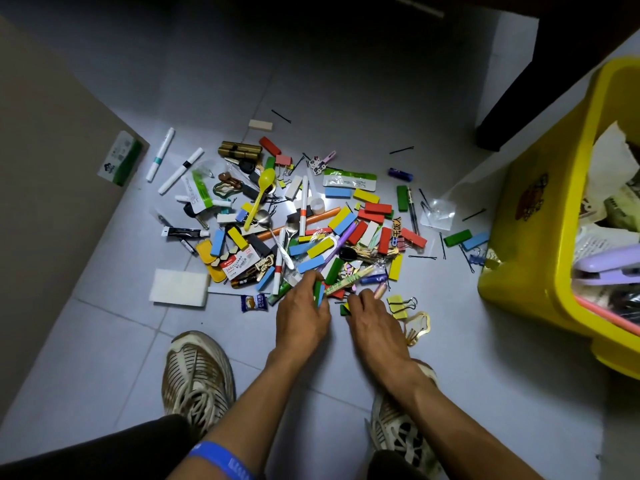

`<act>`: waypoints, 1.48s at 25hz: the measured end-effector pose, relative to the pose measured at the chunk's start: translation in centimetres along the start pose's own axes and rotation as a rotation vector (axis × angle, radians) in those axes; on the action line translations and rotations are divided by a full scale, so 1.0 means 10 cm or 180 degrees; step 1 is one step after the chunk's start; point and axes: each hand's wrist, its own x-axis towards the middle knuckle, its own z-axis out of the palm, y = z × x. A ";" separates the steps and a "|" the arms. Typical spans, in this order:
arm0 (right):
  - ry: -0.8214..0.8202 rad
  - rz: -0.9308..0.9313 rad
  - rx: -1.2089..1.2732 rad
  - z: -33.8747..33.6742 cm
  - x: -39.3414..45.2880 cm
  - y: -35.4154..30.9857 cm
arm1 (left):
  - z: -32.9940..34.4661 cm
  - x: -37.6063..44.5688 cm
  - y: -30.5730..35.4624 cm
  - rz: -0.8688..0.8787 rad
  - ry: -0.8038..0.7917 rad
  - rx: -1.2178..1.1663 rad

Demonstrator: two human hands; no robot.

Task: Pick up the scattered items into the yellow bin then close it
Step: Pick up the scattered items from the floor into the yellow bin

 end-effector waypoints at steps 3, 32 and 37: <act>-0.0014 0.0063 0.0142 -0.06 0.00 0.05 | 0.01 0.16 0.05 0.0210 -0.0118 0.0372; 0.0685 0.1664 0.1377 -0.59 0.61 0.65 | 0.30 0.12 0.01 0.0288 -0.0548 0.0459; 0.0372 0.1666 0.1382 -0.45 0.60 0.63 | 0.11 0.20 0.12 0.0333 0.0042 0.0304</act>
